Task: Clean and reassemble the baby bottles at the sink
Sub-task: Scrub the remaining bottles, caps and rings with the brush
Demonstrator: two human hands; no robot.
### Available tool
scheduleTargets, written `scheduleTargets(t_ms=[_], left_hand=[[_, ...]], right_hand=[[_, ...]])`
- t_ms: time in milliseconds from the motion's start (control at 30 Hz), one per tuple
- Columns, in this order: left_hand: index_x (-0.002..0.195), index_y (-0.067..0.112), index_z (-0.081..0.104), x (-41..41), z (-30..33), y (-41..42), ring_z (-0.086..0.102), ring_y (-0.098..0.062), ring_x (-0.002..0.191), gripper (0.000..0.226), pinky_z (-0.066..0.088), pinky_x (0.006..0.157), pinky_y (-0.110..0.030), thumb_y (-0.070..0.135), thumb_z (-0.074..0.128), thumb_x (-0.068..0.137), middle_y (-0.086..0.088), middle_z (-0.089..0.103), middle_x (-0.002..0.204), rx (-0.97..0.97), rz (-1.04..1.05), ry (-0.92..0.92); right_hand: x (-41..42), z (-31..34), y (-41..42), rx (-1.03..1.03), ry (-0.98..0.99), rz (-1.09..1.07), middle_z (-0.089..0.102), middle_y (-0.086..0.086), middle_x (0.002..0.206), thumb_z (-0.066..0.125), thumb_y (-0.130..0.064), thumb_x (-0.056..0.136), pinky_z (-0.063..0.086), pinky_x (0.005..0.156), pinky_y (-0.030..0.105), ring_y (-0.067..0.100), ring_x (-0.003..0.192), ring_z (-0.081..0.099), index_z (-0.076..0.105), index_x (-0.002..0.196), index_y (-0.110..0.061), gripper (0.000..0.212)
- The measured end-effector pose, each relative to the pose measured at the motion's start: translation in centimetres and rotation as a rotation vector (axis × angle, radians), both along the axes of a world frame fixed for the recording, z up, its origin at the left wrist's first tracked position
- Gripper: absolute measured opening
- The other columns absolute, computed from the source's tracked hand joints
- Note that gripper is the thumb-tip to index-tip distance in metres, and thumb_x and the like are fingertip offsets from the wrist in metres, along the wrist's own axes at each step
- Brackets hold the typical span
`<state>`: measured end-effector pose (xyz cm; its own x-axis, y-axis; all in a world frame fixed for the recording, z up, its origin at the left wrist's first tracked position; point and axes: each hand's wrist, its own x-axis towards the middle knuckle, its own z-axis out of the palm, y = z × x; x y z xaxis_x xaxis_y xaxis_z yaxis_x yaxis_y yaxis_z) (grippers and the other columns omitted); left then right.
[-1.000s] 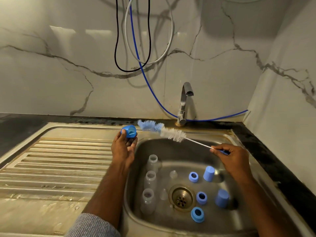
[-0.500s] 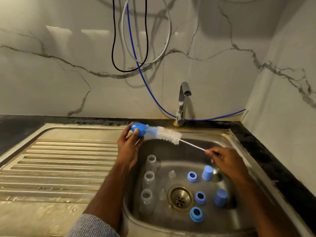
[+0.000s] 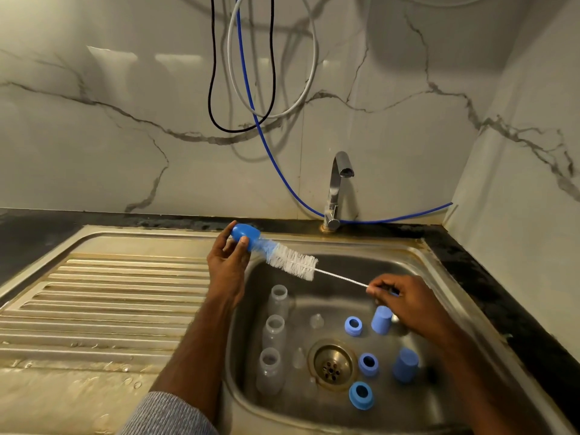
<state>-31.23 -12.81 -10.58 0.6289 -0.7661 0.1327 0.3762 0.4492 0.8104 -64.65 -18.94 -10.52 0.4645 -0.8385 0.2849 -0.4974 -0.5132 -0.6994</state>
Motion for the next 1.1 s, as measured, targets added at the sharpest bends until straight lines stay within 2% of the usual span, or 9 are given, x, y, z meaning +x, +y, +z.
scheduleTargets(t_ms=[167,333,433,533,667,767,833,933,1100], left_hand=[[0.137,0.018,0.058,0.2,0.3,0.1,0.063,-0.035,0.122,0.044,0.054,0.097,-0.047,0.013,0.059,0.094,-0.013,0.06,0.136,-0.053,-0.178,0.189],[0.143,0.016,0.053,-0.4,0.4,0.0,0.061,-0.036,0.125,0.049,0.054,0.097,-0.048,0.01,0.057,0.095,-0.014,0.058,0.138,-0.104,-0.213,0.282],[0.131,0.025,0.062,-0.4,0.3,0.2,0.069,-0.026,0.112,0.048,0.063,0.077,-0.031,0.011,0.07,0.086,-0.008,0.064,0.128,0.026,0.017,-0.017],[0.131,0.027,0.061,0.2,-0.6,-0.3,0.065,-0.012,0.106,0.048,0.055,0.072,-0.011,0.002,0.069,0.09,-0.005,0.06,0.134,0.177,0.26,-0.428],[0.136,0.022,0.058,-0.1,-1.0,-0.5,0.056,-0.012,0.123,0.052,0.049,0.102,-0.024,0.002,0.07,0.09,0.002,0.058,0.135,0.186,0.374,-0.598],[0.139,0.017,0.057,-0.2,-1.1,-0.6,0.054,-0.018,0.129,0.052,0.045,0.108,-0.032,0.003,0.07,0.091,-0.007,0.058,0.14,0.206,0.452,-0.693],[0.14,0.015,0.055,-0.1,-1.0,-0.7,0.055,-0.022,0.128,0.051,0.045,0.107,-0.032,0.003,0.069,0.092,-0.01,0.058,0.139,0.235,0.522,-0.737],[0.141,0.025,0.049,0.3,-0.7,-0.6,0.06,-0.018,0.118,0.058,0.05,0.093,-0.024,0.003,0.069,0.092,-0.009,0.058,0.136,0.254,0.516,-0.535],[0.13,0.018,0.055,-0.1,-0.3,-0.1,0.067,-0.024,0.11,0.037,0.063,0.077,-0.037,0.009,0.064,0.095,-0.01,0.061,0.127,0.177,-0.004,0.092]], right_hand=[[0.0,-0.3,0.4,0.409,-0.166,0.087,0.047,0.006,0.049,0.05,-0.031,0.103,0.033,0.042,0.023,0.014,0.042,0.037,0.067,0.071,-0.015,0.039],[-0.5,-1.1,0.3,0.587,-0.091,0.099,0.043,0.002,0.05,0.045,-0.048,0.103,0.024,0.039,0.019,0.01,0.037,0.029,0.068,0.075,-0.021,0.045],[0.3,-1.6,0.5,0.52,-0.08,0.14,0.047,0.003,0.051,0.052,-0.053,0.095,0.029,0.043,0.024,0.014,0.042,0.034,0.071,0.078,-0.024,0.039],[0.7,-2.0,0.5,0.361,-0.052,0.157,0.052,0.002,0.051,0.059,-0.044,0.096,0.039,0.049,0.028,0.017,0.046,0.043,0.075,0.085,-0.028,0.025],[0.9,-2.3,0.2,0.178,-0.011,0.111,0.06,-0.002,0.054,0.062,-0.041,0.096,0.049,0.054,0.026,0.009,0.048,0.053,0.075,0.086,-0.031,0.019],[1.0,-2.2,0.1,0.082,0.042,0.084,0.068,0.001,0.067,0.058,-0.056,0.09,0.057,0.065,0.03,0.013,0.061,0.065,0.074,0.085,-0.026,0.034],[0.8,-2.2,-0.3,0.038,0.086,0.03,0.07,-0.003,0.073,0.06,-0.048,0.093,0.059,0.072,0.036,0.012,0.069,0.067,0.074,0.082,-0.028,0.026],[0.1,-2.3,-0.8,0.024,0.108,-0.037,0.066,-0.007,0.067,0.063,-0.036,0.096,0.057,0.071,0.041,0.01,0.064,0.063,0.07,0.078,-0.036,0.02],[0.4,-1.7,-0.3,0.05,-0.009,-0.052,0.068,-0.021,0.075,0.052,-0.022,0.103,0.049,0.073,0.029,0.001,0.073,0.063,0.072,0.091,-0.035,0.027]])
